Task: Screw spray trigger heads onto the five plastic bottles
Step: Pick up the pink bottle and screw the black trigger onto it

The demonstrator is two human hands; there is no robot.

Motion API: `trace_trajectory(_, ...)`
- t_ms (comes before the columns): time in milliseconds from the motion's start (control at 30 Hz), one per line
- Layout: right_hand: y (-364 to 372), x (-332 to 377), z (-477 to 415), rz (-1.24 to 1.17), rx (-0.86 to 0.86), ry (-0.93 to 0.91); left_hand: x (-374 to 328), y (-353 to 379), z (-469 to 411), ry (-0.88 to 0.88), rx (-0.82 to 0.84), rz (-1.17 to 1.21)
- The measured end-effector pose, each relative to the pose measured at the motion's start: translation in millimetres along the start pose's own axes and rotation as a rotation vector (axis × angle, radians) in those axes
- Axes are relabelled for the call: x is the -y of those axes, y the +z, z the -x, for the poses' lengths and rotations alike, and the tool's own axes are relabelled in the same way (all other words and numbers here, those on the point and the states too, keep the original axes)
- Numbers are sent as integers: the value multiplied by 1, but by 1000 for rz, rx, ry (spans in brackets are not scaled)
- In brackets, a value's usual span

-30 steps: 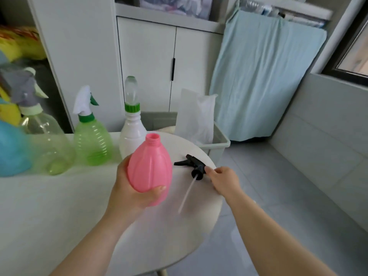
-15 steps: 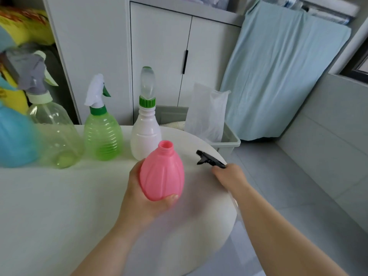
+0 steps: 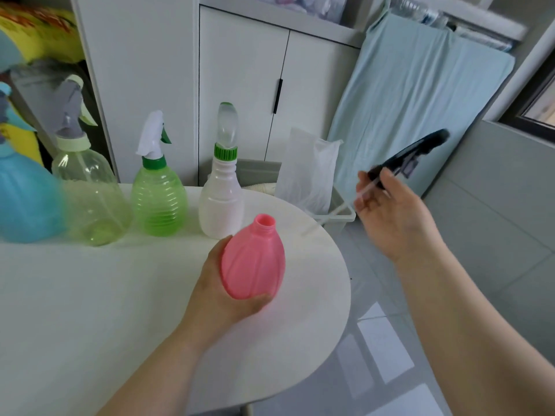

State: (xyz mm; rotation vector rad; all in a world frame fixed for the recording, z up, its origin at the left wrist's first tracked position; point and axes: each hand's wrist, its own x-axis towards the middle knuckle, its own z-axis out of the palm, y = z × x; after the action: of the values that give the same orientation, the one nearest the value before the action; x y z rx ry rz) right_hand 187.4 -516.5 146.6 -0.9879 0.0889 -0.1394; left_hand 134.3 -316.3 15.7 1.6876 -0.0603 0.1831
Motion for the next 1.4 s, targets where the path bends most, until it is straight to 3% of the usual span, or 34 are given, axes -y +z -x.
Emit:
trace_trajectory(133,19,11,7,-68,132,-95,-2,-1,2,-24,64,1)
trace_trajectory(267,33,9,12,54,187,-123,-2,-2,2,-27,81,7)
trace_trajectory(533,43,-4,19,426,303,-165,-2,-2,2,-33,90,-3)
trace_trajectory(700,54,-38,25,814,486,-143,-2,-2,2,-8,93,-27)
trace_trajectory(833,48,-59,27,1005,520,-98,-4,-2,2,4,98,-30)
trace_trajectory(1200,25,-66,35,842,603,-122,-2,-1,0,-9,97,-77)
trace_trajectory(1400,27,-81,40,768,383,-237,0,1,0,8,48,-123)
